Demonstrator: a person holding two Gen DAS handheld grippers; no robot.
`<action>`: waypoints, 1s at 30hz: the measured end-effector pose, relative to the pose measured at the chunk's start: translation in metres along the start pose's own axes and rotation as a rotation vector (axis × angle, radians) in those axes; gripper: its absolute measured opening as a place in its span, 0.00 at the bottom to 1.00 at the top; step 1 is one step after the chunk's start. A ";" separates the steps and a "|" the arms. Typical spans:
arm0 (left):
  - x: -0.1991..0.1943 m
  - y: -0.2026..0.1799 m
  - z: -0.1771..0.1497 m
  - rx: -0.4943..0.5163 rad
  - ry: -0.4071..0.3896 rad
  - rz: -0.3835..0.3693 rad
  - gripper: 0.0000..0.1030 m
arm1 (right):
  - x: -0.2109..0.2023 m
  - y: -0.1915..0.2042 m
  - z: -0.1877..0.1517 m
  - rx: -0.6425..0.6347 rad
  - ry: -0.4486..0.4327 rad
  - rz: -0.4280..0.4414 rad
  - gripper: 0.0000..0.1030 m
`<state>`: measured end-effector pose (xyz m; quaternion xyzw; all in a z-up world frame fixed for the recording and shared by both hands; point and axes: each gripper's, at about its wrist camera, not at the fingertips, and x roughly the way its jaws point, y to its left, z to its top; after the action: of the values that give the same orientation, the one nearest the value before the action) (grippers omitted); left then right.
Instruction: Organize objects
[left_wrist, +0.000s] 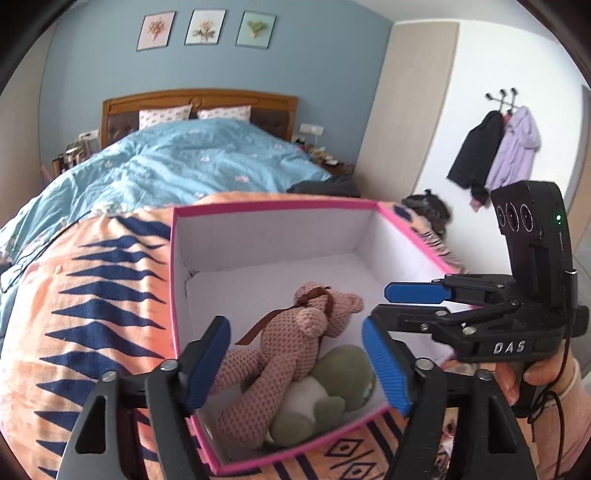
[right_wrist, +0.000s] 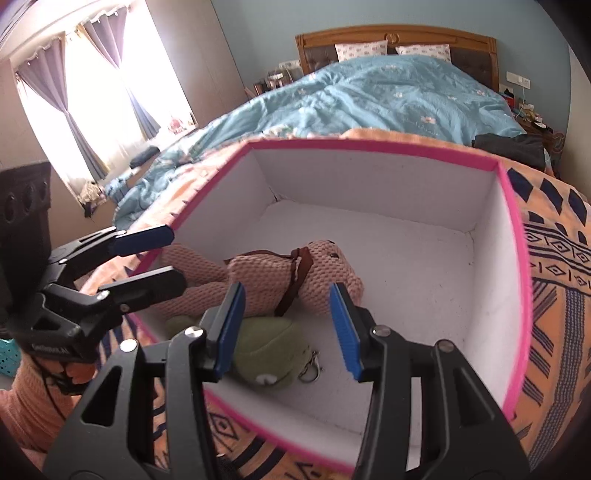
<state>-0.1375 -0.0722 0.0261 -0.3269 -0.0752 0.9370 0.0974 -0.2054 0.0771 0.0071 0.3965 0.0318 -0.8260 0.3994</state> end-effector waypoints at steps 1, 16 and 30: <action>-0.008 0.000 -0.001 -0.001 -0.020 -0.015 0.80 | -0.009 0.001 -0.003 0.002 -0.018 0.017 0.49; -0.144 -0.028 -0.035 -0.018 -0.249 -0.298 0.90 | -0.142 0.047 -0.092 -0.112 -0.177 0.188 0.60; -0.156 -0.038 -0.138 -0.065 -0.139 -0.349 0.90 | -0.084 0.091 -0.192 -0.171 0.110 0.262 0.60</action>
<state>0.0741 -0.0613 0.0202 -0.2464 -0.1674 0.9234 0.2423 0.0088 0.1397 -0.0427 0.4063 0.0718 -0.7381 0.5338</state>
